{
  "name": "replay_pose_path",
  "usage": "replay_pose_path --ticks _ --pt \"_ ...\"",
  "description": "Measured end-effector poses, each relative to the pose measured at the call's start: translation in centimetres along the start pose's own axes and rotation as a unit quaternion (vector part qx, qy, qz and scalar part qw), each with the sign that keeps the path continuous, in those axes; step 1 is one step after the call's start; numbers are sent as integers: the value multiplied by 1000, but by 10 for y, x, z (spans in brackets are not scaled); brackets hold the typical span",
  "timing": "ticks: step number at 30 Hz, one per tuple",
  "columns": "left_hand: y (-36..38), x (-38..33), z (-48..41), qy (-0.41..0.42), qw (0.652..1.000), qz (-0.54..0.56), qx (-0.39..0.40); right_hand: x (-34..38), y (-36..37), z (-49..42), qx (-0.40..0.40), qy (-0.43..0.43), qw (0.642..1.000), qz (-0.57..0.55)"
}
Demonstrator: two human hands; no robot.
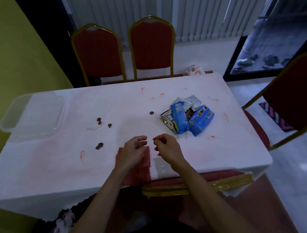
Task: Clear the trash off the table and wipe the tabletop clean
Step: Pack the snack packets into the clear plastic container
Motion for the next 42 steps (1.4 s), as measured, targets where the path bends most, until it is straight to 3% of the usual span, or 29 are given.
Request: replay_pose_path --ticks 4,11,16,24,29,36,42 --pt "0 0 -14 6 1000 -24 11 -2 4 -2 13 15 1000 5" --pt "-41 17 -41 -13 999 -18 -35 14 48 -26 55 29 997 35" --pt "-108 31 -62 -56 996 34 -59 39 105 -55 105 22 993 41" --pt "-233 54 -99 -89 984 68 -138 85 199 -99 130 44 990 -43" --pt "-285 74 -120 -149 963 160 -160 101 247 -106 169 59 982 -56" --pt "-348 79 -164 -232 905 275 -229 114 289 -119 219 52 974 -22" --pt "-381 90 -214 -273 895 234 -263 116 294 -125 214 76 974 -18"
Point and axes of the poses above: each hand's wrist, its own z-axis away from the middle knuckle, its own y-axis out of the palm, x = y × z, the point moved 2 cm from there along -z, towards the middle knuckle, and after that the axes turned 14 degrees about -y, right-handed, at the moved point
